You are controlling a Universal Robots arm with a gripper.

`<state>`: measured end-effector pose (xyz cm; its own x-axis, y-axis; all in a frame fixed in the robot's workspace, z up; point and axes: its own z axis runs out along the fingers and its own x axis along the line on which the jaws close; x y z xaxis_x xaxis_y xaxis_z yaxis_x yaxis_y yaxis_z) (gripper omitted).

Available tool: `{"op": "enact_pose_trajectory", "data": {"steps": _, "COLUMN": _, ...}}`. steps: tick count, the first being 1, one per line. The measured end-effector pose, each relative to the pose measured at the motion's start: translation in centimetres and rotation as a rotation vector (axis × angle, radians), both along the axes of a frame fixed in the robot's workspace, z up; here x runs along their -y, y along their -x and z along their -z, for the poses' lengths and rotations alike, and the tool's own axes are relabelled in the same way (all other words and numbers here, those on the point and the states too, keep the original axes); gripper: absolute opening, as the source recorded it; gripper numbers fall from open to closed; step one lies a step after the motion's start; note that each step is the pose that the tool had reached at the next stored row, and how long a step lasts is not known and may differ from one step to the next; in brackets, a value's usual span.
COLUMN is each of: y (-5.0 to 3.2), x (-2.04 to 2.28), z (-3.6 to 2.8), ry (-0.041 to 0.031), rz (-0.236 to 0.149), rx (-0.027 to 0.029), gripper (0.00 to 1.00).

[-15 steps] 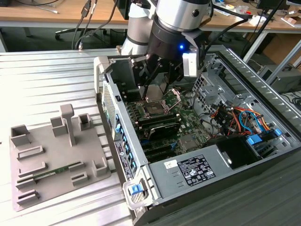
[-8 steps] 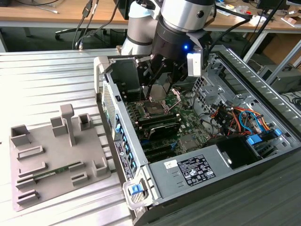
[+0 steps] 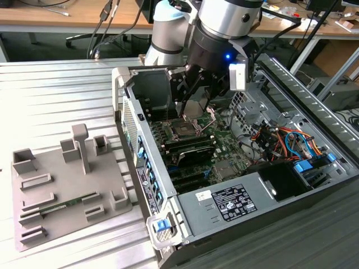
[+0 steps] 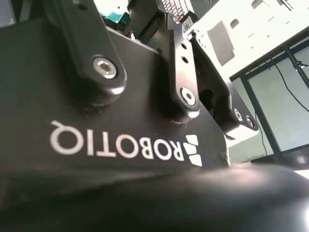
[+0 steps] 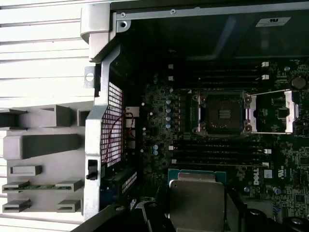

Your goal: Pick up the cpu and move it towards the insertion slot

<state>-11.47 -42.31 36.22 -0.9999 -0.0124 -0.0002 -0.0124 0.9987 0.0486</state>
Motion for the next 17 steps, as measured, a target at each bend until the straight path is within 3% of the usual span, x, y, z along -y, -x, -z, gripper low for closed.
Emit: {"op": "enact_pose_trajectory", "data": {"steps": 17, "y": -1.72, "x": -0.12, "z": 0.21, "ry": -0.0004, "rz": 0.000, "rx": 0.0000, "gripper": 0.55}}
